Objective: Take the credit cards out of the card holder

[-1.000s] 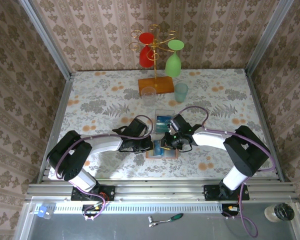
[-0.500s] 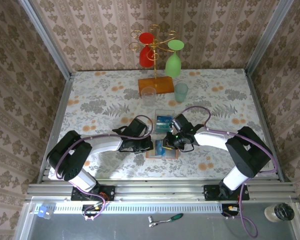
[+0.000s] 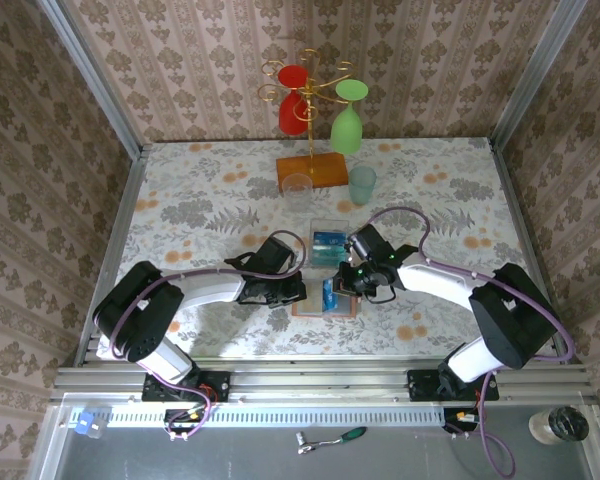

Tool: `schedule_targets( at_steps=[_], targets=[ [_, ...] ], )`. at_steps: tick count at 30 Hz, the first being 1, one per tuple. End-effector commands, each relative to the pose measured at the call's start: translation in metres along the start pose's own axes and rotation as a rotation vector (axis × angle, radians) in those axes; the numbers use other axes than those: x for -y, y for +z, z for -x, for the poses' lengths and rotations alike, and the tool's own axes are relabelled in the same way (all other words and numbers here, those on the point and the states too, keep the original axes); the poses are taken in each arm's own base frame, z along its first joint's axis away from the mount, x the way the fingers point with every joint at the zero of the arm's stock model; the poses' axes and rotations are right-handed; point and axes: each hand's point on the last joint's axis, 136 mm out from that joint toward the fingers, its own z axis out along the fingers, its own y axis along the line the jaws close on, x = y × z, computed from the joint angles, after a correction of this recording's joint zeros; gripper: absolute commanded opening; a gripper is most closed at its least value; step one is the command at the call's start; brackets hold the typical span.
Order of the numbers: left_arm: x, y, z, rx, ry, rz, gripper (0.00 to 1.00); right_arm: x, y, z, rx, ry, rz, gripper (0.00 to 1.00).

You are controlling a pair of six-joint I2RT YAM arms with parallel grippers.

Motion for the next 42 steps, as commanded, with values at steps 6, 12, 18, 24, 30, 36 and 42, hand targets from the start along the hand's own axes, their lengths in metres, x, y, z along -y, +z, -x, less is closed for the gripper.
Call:
schedule_targets(
  at_steps=[6,12,18,24,30,36,42],
  targets=[
    [-0.013,-0.004,-0.009,0.000,-0.006,0.033,0.02,0.000,-0.033,0.012,-0.006,-0.200,-0.121,0.01],
    [-0.012,-0.006,-0.008,0.007,-0.004,0.029,0.03,-0.004,-0.053,0.027,-0.009,-0.435,-0.214,0.00],
    [-0.010,-0.008,-0.006,0.015,0.002,0.021,0.05,-0.006,-0.061,0.043,-0.047,-0.712,-0.291,0.00],
    [0.000,-0.017,0.006,0.053,0.025,0.002,0.13,-0.006,-0.060,0.056,-0.142,-1.013,-0.341,0.00],
    [0.001,-0.027,0.013,0.092,0.028,-0.006,0.14,-0.007,-0.063,0.074,-0.236,-1.246,-0.402,0.00],
    [-0.007,-0.037,0.018,0.122,0.006,-0.007,0.14,-0.021,-0.059,0.092,-0.295,-1.383,-0.387,0.00],
    [-0.014,-0.045,0.018,0.141,-0.008,-0.006,0.14,-0.038,-0.059,0.119,-0.305,-1.405,-0.375,0.00]
  ],
)
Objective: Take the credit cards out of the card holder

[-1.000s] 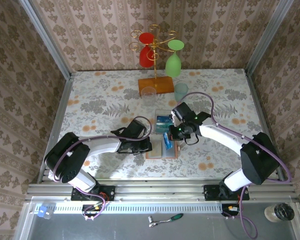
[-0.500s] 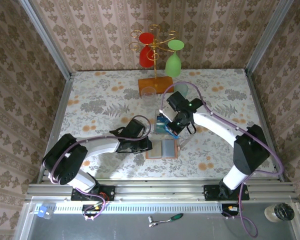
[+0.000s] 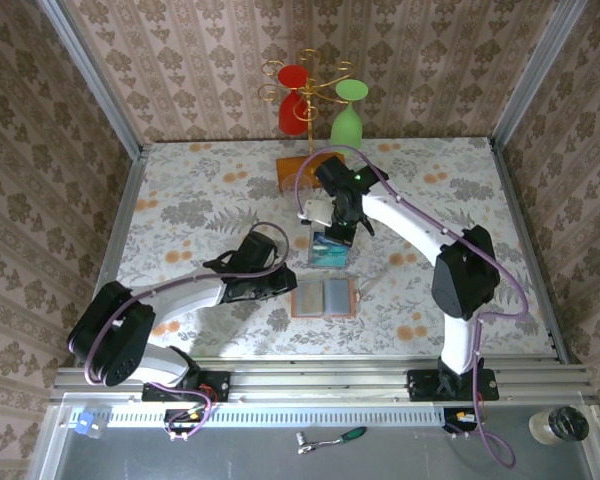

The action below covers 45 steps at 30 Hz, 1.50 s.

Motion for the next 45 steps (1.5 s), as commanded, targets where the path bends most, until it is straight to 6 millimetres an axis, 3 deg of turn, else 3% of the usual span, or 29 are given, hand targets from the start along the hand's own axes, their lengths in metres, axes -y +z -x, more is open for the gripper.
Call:
schedule_targets(
  at_steps=[1,9,17,22,24,31,45],
  targets=[
    [-0.014,-0.005,-0.004,-0.002,-0.002,0.037,0.14,0.008,-0.002,-0.006,-0.062,-0.057,0.028,0.00],
    [-0.022,-0.008,0.002,0.015,-0.031,0.037,0.14,0.022,0.009,0.005,-0.078,-0.081,0.041,0.00],
    [-0.028,-0.007,0.003,0.009,-0.045,0.040,0.14,0.027,0.029,0.002,-0.095,-0.073,0.067,0.00],
    [-0.029,-0.005,0.004,0.003,-0.049,0.038,0.14,0.034,0.036,-0.003,-0.112,-0.044,0.035,0.10],
    [-0.029,-0.005,0.004,0.001,-0.050,0.037,0.14,0.039,0.033,-0.004,-0.104,-0.030,0.011,0.17],
    [-0.027,-0.003,0.006,0.004,-0.050,0.028,0.14,0.048,0.011,0.003,-0.037,0.014,-0.067,0.18],
    [-0.025,0.008,0.008,0.001,-0.050,0.011,0.12,0.017,-0.009,0.010,0.232,0.454,-0.056,0.18]
  ],
)
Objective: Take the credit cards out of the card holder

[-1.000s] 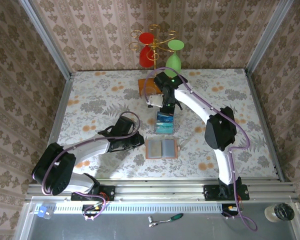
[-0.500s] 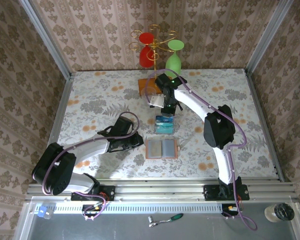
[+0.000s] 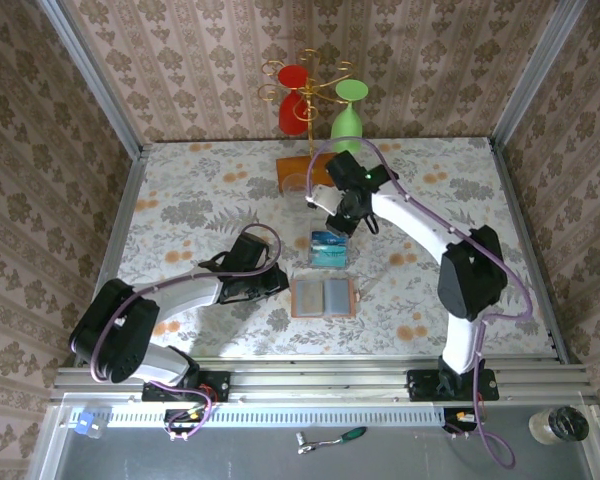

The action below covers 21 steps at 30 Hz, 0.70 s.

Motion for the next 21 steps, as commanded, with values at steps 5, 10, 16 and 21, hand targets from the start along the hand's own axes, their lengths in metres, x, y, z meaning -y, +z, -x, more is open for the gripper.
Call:
schedule_targets(
  at_steps=[5,10,16,21],
  targets=[
    [0.003,0.008,0.000,-0.009,0.016,-0.016,0.11,-0.028,-0.015,0.008,0.191,0.385,0.084,0.18],
    [0.004,0.011,-0.001,-0.008,0.023,-0.007,0.10,-0.048,-0.015,-0.003,0.263,0.579,0.143,0.19],
    [0.002,0.012,-0.005,-0.006,0.022,-0.001,0.08,-0.077,-0.006,-0.020,0.259,0.712,0.209,0.19],
    [0.001,0.013,-0.008,-0.008,0.024,0.007,0.06,-0.095,0.006,-0.032,0.213,0.806,0.220,0.20]
  ],
)
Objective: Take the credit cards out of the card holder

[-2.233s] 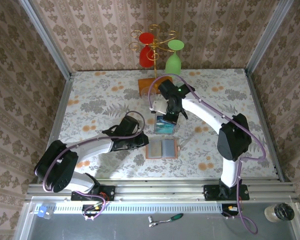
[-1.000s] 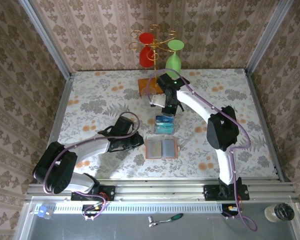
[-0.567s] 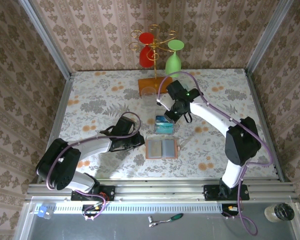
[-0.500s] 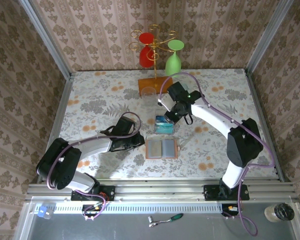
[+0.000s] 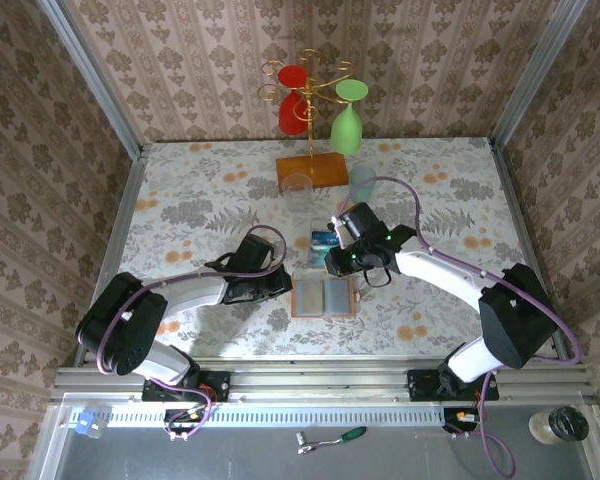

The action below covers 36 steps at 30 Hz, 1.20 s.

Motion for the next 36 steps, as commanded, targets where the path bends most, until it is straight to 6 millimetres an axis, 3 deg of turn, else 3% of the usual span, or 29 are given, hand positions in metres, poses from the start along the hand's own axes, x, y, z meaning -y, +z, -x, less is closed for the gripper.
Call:
schedule_targets(
  at_steps=[1,8,16,36],
  targets=[
    [-0.004,0.002,-0.003,0.006,0.002,0.016,0.05,-0.007,-0.002,-0.002,0.024,0.158,0.024,0.20],
    [-0.009,0.004,-0.009,-0.009,0.000,0.039,0.03,-0.017,0.013,-0.018,-0.014,0.317,0.084,0.20],
    [-0.003,0.007,-0.015,-0.027,0.014,0.027,0.00,-0.022,0.027,-0.034,-0.103,0.338,0.118,0.25],
    [-0.001,0.010,-0.027,-0.039,0.018,0.041,0.00,-0.020,0.038,-0.042,-0.140,0.357,0.116,0.32]
  ],
)
